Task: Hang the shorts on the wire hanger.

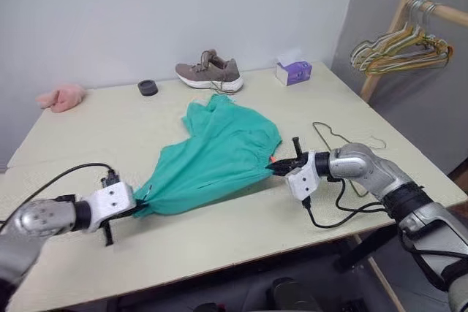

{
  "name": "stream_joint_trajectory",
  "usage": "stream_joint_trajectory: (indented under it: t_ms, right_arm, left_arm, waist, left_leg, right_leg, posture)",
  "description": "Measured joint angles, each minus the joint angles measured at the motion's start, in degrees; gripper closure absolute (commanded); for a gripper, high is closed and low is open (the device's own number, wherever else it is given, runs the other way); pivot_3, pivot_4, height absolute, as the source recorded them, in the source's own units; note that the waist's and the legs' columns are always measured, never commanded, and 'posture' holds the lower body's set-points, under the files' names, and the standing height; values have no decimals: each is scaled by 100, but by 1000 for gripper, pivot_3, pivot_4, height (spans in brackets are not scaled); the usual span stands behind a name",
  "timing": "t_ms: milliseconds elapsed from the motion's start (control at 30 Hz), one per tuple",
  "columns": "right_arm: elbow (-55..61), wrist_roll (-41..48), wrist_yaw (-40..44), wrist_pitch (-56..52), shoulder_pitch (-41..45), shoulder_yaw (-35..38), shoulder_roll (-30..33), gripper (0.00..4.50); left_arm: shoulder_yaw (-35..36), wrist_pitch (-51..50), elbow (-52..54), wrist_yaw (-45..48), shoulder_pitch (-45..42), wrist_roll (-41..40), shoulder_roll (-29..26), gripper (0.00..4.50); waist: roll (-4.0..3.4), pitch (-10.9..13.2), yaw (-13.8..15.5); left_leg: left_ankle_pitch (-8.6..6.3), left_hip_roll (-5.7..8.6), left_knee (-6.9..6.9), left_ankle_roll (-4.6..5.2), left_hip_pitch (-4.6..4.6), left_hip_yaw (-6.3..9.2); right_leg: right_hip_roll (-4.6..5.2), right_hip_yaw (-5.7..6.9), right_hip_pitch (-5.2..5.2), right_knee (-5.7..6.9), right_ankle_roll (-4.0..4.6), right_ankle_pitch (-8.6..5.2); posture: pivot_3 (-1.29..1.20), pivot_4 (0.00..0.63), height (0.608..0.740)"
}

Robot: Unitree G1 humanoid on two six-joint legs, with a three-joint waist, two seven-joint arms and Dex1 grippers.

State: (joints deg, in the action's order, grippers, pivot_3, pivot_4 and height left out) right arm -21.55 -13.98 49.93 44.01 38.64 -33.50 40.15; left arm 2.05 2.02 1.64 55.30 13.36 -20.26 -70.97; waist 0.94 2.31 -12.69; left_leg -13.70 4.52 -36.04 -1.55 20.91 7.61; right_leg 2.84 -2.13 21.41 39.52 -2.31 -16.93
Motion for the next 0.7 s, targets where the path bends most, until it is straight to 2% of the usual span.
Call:
stream_joint_trajectory:
  t_ms: [33,100,233,400,700]
  right_arm:
    - [153,147,288,-58,-189,-77,164,4485]
    - [566,532,969,-404,-598,-192,465,4485]
    - [1286,1079,1842,-1038,-1017,-183,1001,4485]
    - [1822,1300,2263,-1638,-1382,37,1280,4485]
    - [2520,1437,2643,-2392,-1757,226,1373,4485]
  left_arm:
    - [84,-238,289,164,238,-156,-51,4500]
    - [204,-741,853,414,651,-405,-53,4500]
    - [294,-1442,1543,763,971,-678,-50,4500]
    - [327,-1868,1991,1092,1118,-690,3,4500]
    - [212,-2059,2079,1339,940,-532,244,4500]
  waist:
    - [-29,10,86]
    - [-57,48,234]
    - [-49,49,438]
    - [-42,44,473]
    - [-40,45,459]
  left_leg:
    - [-12,-4,2,10,-41,1]
    - [-18,-4,2,14,-94,1]
    - [-20,-10,-2,12,-115,-8]
    - [-29,-13,-2,-4,-112,-11]
    - [-50,-22,-1,-22,-110,-19]
  right_leg:
    - [-4,7,-47,-32,-6,-10]
    - [-2,8,-123,-51,34,-32]
    - [-3,3,-139,-50,46,-39]
    - [-3,7,-132,-51,44,-37]
    - [-4,11,-126,-54,38,-36]
  posture:
    - [-149,0,740]
    - [-152,0,740]
    - [-171,0,740]
    - [-194,0,740]
    - [-196,0,740]
